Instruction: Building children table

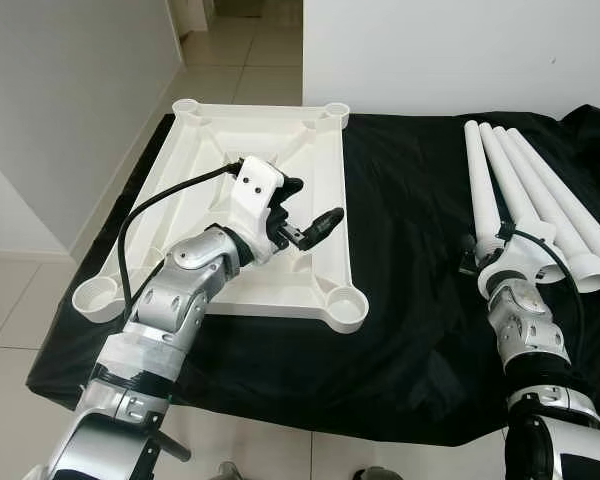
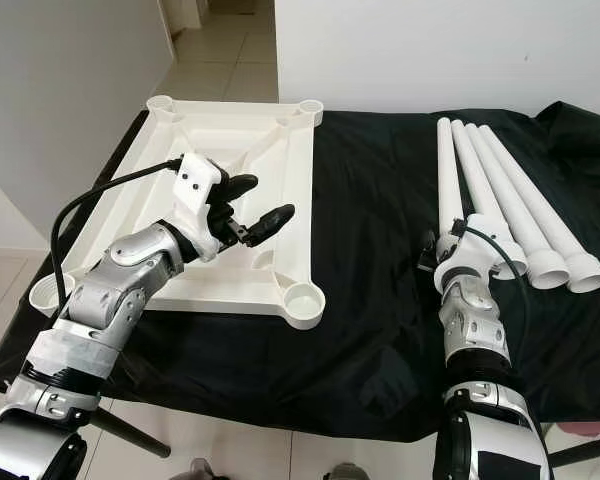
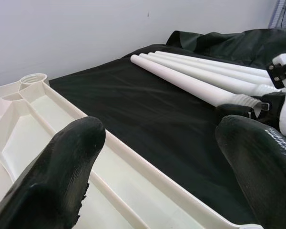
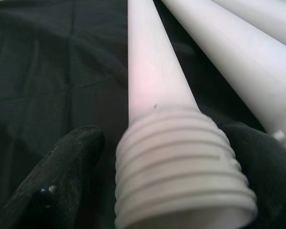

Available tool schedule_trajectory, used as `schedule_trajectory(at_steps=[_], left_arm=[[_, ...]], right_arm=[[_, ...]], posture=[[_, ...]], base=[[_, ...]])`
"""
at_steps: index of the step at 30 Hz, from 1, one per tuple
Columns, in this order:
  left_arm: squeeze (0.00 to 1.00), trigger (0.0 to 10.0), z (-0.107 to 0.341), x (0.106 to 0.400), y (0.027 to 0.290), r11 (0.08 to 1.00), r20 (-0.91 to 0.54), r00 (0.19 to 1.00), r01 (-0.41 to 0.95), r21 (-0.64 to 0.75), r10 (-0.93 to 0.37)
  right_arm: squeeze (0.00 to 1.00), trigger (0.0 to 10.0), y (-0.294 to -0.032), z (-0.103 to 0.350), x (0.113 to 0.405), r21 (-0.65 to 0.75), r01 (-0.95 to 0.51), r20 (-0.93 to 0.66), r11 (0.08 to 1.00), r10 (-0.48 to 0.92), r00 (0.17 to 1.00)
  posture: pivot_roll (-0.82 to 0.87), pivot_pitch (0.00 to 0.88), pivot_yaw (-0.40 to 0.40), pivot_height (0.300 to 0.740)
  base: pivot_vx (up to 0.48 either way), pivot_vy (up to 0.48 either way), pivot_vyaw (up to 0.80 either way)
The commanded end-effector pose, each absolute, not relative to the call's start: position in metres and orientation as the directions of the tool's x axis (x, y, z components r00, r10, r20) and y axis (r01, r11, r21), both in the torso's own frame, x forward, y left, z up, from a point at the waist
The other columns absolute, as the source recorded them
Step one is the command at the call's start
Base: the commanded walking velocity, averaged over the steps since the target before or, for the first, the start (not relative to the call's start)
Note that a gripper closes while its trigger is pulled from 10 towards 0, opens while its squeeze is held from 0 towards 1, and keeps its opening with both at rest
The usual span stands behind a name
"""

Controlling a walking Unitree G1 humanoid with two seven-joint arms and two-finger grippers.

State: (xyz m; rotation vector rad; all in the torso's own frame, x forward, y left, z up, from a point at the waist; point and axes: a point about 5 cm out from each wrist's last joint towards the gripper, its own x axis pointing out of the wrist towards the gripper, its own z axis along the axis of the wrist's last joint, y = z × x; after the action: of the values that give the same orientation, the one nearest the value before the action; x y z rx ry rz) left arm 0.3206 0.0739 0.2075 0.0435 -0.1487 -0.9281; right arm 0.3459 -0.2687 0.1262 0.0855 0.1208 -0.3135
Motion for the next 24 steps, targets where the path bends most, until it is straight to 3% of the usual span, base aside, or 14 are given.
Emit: schedule_trajectory(at_steps=[1,7,8,9,10,22,23,24], left_arm=[[0.00,10.0,0.210,0.320,0.078,0.609,0.105,0.600,0.785,0.114,-0.793],[0.00,10.0,0.210,0.319,0.080,0.618,0.101,0.610,0.778,0.111,-0.786],[0.00,10.0,0.210,0.319,0.081,0.622,0.099,0.614,0.776,0.105,-0.783],[0.00,10.0,0.210,0.319,0.081,0.622,0.099,0.614,0.776,0.105,-0.783],[0.00,10.0,0.209,0.319,0.081,0.623,0.097,0.615,0.775,0.104,-0.782],[0.00,10.0,0.207,0.318,0.079,0.628,0.083,0.623,0.773,0.089,-0.778],[0.00,10.0,0.206,0.319,0.080,0.628,0.082,0.623,0.774,0.084,-0.778],[0.00,10.0,0.206,0.319,0.080,0.628,0.082,0.623,0.774,0.084,-0.778]], right_arm=[[0.00,10.0,-0.267,0.124,0.348,0.070,0.303,-0.149,0.951,-0.290,0.945],[0.00,10.0,-0.263,0.125,0.353,0.072,0.282,-0.161,0.957,-0.268,0.950],[0.00,8.5,-0.261,0.124,0.354,0.077,0.271,-0.167,0.960,-0.256,0.952],[0.00,8.5,-0.261,0.124,0.354,0.077,0.271,-0.167,0.960,-0.256,0.952],[0.00,0.0,-0.259,0.124,0.355,0.079,0.251,-0.162,0.965,-0.236,0.958],[0.00,0.0,-0.256,0.115,0.350,0.068,0.247,-0.164,0.967,-0.234,0.958],[0.00,4.9,-0.255,0.115,0.349,0.056,0.246,-0.152,0.968,-0.235,0.960],[0.00,4.9,-0.255,0.115,0.349,0.056,0.246,-0.152,0.968,-0.235,0.960]], posture=[[-0.07,0.055,0.059,0.740],[-0.06,0.062,0.054,0.740],[-0.07,0.067,0.054,0.740],[-0.07,0.067,0.054,0.740],[-0.07,0.068,0.055,0.740],[-0.08,0.069,0.057,0.740],[-0.08,0.067,0.057,0.740],[-0.08,0.067,0.057,0.740]], base=[[0.000,0.000,0.00],[0.000,0.000,0.00],[0.000,0.000,0.00],[0.000,0.000,0.00],[0.000,0.000,0.00],[0.000,0.000,0.00],[0.000,0.000,0.00],[0.000,0.000,0.00]])
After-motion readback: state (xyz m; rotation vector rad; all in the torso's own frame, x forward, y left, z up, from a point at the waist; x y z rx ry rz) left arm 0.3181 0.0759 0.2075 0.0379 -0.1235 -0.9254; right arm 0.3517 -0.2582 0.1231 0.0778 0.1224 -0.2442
